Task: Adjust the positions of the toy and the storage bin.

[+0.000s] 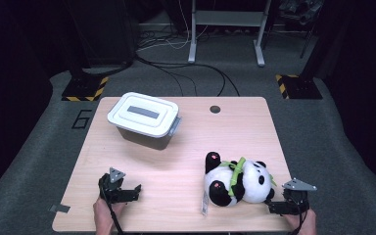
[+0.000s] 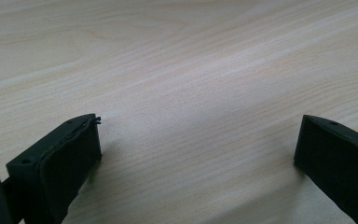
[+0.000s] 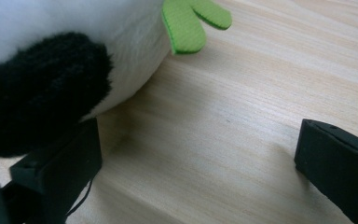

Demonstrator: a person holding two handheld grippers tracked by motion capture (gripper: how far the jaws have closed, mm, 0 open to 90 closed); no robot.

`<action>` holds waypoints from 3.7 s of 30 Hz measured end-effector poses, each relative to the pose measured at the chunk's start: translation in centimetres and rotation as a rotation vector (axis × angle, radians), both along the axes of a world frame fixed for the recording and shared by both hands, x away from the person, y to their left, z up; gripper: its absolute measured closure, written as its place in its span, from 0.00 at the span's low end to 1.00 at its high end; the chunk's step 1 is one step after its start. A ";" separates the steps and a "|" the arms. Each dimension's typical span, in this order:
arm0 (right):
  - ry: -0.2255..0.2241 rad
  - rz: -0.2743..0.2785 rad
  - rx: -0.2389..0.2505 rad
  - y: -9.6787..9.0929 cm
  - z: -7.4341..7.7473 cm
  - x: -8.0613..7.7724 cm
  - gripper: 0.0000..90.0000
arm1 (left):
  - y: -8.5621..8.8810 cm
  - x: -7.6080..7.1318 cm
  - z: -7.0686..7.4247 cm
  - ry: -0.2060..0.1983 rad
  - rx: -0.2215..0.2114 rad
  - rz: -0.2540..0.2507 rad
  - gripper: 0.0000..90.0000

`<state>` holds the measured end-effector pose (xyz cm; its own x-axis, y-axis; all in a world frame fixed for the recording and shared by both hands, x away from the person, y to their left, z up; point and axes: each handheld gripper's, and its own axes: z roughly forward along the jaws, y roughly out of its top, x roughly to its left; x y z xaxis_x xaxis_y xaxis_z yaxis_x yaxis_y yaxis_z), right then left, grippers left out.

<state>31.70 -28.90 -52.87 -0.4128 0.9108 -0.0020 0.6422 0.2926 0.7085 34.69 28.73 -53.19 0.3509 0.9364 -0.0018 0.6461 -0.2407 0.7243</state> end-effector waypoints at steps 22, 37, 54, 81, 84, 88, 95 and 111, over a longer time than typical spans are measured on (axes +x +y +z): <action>-0.004 0.093 0.043 0.9 3.2 -1.6 0.00 | 0.0 0.0 0.0 0.000 0.000 0.001 0.00; -0.065 0.199 0.081 3.9 6.7 -0.8 0.00 | 0.0 0.0 0.0 0.000 0.000 -0.002 0.00; -0.009 0.263 0.142 4.4 6.1 1.4 0.40 | 0.0 0.1 0.0 0.000 -0.001 -0.004 0.00; -0.124 0.128 0.296 7.8 6.0 0.1 0.66 | -0.1 0.0 0.0 0.000 0.001 -0.004 0.00; -0.125 0.134 0.304 8.6 6.1 0.3 0.67 | -0.1 0.0 0.0 0.000 0.001 -0.004 0.00; -0.123 0.147 0.309 9.7 6.1 0.5 0.67 | -0.1 0.0 0.0 0.000 0.001 -0.004 0.00; -0.116 0.169 0.312 12.0 6.2 1.1 0.67 | -0.1 0.0 0.0 0.000 0.002 -0.004 0.00; -0.094 0.202 0.290 16.3 6.3 1.8 0.65 | -0.1 0.0 0.0 0.000 0.001 -0.004 0.00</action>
